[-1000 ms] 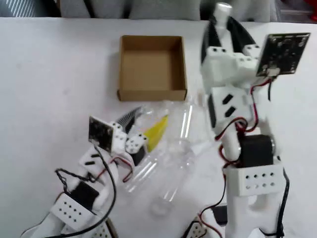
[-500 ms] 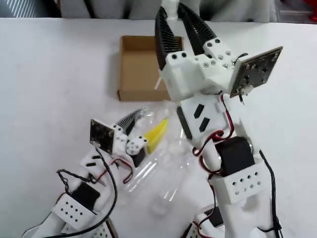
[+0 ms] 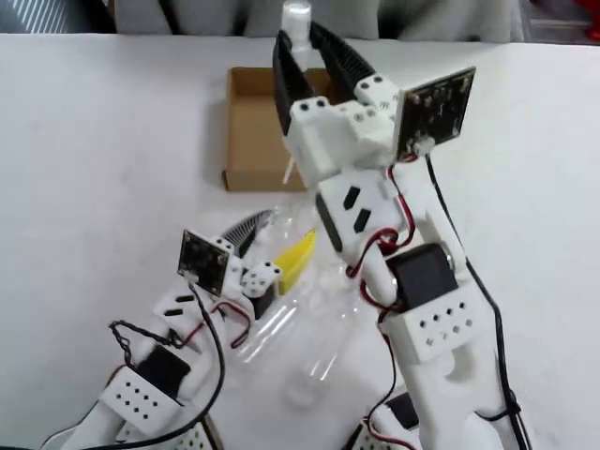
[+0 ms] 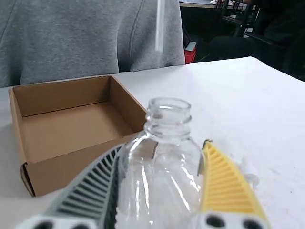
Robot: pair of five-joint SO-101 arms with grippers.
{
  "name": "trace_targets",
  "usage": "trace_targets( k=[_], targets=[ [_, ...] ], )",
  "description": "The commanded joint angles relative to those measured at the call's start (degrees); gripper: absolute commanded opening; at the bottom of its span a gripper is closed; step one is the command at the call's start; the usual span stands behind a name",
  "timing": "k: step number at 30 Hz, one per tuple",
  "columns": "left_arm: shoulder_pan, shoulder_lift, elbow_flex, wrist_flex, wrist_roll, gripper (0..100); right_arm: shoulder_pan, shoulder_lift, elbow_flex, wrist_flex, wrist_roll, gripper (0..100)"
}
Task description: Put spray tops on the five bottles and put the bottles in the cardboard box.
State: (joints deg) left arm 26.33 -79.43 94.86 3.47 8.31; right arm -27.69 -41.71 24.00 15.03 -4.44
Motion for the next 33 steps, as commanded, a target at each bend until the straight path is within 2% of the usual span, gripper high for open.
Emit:
trace_targets(
  k=[1, 21, 33],
  targets=[
    [0.4, -1.27, -0.7, -1.76, -0.7, 2, -2.77, -5.93, 3.34, 0.04, -0.18, 1.8],
    [0.4, -1.27, -0.7, -1.76, -0.7, 2, -2.95, -11.12, 10.37, 1.8, -0.09, 1.8],
    [0.4, -1.27, -0.7, -1.76, -0.7, 2, -2.86, -10.68, 9.76, -3.47, 0.0, 1.8]
  ],
)
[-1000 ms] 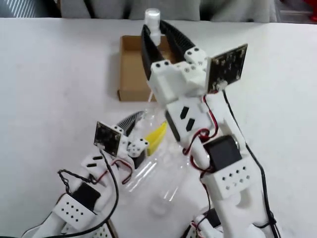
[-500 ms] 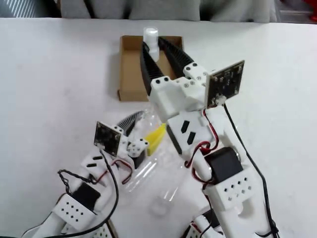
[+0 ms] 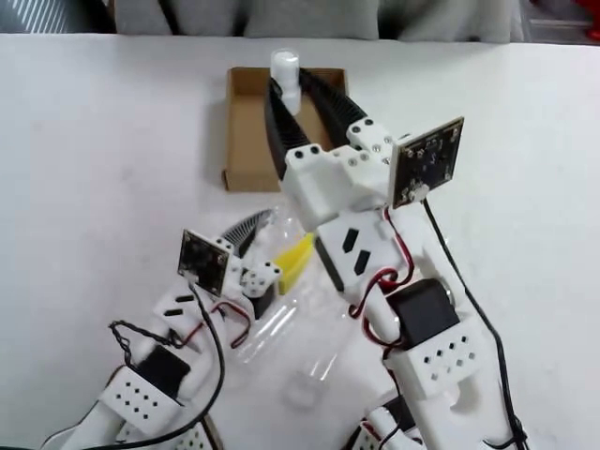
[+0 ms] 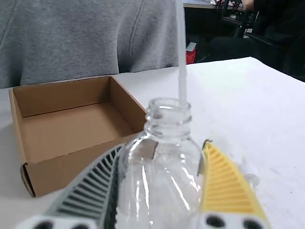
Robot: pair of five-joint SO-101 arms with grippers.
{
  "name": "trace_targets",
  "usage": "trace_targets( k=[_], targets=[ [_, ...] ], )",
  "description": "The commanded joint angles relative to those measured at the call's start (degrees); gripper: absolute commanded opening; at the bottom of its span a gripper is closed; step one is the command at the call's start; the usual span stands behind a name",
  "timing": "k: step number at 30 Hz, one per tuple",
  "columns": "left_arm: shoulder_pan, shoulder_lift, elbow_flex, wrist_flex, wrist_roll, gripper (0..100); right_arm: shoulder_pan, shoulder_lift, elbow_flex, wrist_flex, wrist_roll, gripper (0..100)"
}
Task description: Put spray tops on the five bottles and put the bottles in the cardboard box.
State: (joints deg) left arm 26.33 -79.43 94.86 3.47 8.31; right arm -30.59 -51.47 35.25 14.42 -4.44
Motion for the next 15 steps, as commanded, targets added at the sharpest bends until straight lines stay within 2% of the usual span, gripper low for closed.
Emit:
trace_targets(
  k=[1, 5, 15],
  targets=[
    [0.4, -1.27, -0.7, -1.76, -0.7, 2, 0.04, -0.92, -1.41, -2.95, 0.09, 1.8],
    [0.4, -1.27, -0.7, -1.76, -0.7, 2, 0.04, -0.92, -1.14, -3.12, 2.55, 1.8],
    [0.4, -1.27, -0.7, -1.76, -0.7, 2, -0.22, -0.92, 1.23, -3.12, 2.46, 1.8]
  ],
)
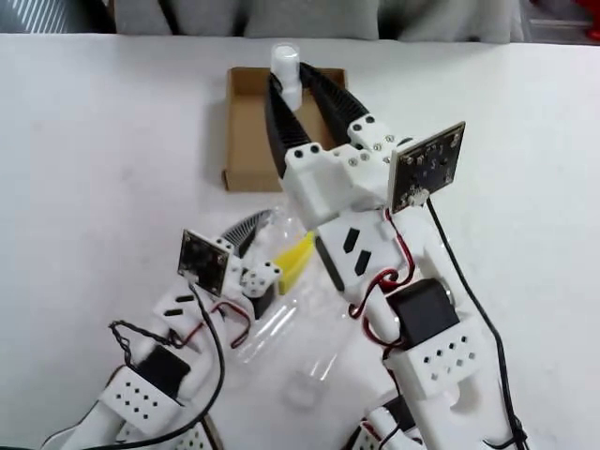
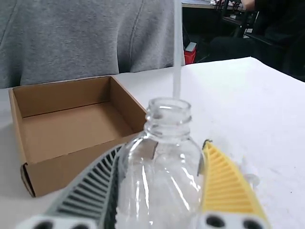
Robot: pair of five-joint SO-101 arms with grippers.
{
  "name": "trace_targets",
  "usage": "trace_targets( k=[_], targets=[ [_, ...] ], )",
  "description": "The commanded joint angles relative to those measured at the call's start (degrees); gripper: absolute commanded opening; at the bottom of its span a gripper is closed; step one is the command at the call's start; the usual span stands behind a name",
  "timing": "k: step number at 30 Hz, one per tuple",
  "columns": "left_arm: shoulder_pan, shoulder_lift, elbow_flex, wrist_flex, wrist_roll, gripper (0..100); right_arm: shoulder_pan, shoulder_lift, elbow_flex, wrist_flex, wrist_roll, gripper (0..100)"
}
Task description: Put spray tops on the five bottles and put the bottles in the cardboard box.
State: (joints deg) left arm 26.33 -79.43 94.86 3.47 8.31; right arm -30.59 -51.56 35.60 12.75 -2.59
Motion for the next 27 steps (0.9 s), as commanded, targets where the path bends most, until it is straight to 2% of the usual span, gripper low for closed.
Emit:
trace_targets(
  k=[1, 13, 16, 20, 27],
  targets=[
    [0.4, -1.27, -0.7, -1.76, -0.7, 2, -0.22, -0.84, 1.32, -1.45, 0.53, 1.8],
    [-0.04, -1.27, -0.7, -1.76, -0.7, 2, -0.57, -1.45, 7.3, -1.45, 0.18, 1.8],
    [-1.63, -1.27, -0.79, -1.76, -0.62, 2, -0.4, -1.98, 9.32, -1.01, -4.13, 1.7],
    [-2.07, -1.27, -0.88, -1.76, -0.44, 2, -0.48, -6.2, 13.71, -1.01, -7.38, 1.6],
    [-2.07, -1.27, -0.88, -1.76, -0.44, 2, -1.89, -15.43, 23.3, -0.92, -7.65, 1.6]
  ],
)
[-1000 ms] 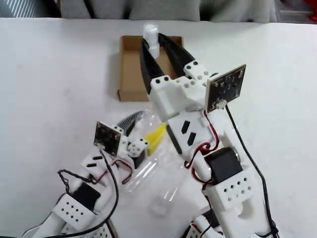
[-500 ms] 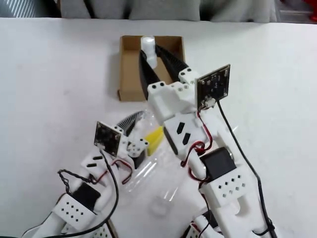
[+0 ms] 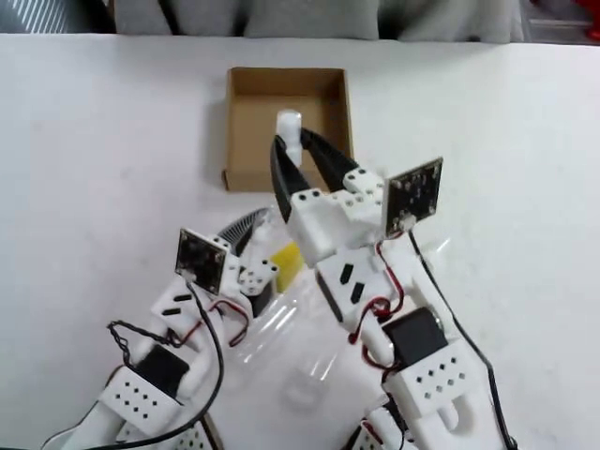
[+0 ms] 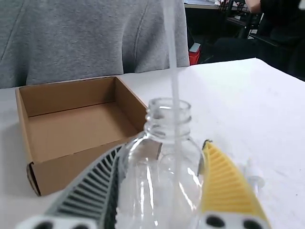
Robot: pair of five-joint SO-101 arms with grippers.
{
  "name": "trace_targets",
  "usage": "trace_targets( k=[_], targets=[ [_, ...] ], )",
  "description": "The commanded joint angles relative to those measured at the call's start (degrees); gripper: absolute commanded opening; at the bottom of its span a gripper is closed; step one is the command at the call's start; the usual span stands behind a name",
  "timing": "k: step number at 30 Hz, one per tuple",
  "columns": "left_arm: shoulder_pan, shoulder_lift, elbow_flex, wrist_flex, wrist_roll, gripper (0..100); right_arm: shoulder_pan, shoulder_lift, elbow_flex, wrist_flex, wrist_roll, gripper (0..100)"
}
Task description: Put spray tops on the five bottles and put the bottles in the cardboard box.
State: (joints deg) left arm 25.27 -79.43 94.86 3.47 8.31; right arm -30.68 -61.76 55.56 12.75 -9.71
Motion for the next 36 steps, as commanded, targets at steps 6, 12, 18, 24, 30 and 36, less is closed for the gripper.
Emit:
trace_targets(
  k=[6, 12, 18, 24, 30, 36],
  targets=[
    [-0.92, -1.27, -0.88, -1.76, -0.44, 2, -6.46, -13.23, 12.4, -0.92, -0.18, 1.8],
    [-0.84, -1.27, -0.88, -1.76, -0.44, 2, -6.46, -16.75, 16.79, -0.92, -0.18, 1.8],
    [-1.01, -1.27, -0.97, -1.76, -0.44, 2, -6.46, -18.33, 18.73, -0.92, -0.18, 1.7],
    [-1.01, -1.27, -0.97, -1.76, -0.44, 2, -6.37, -20.62, 21.54, -0.92, -0.09, 1.8],
    [-1.01, -1.27, -0.97, -1.76, -0.44, 2, -6.29, -23.43, 22.86, -1.01, -0.09, 1.8],
    [-0.75, -1.27, -0.97, -1.76, -0.44, 2, -3.3, -24.48, 22.86, -1.45, 0.0, 1.8]
  ],
)
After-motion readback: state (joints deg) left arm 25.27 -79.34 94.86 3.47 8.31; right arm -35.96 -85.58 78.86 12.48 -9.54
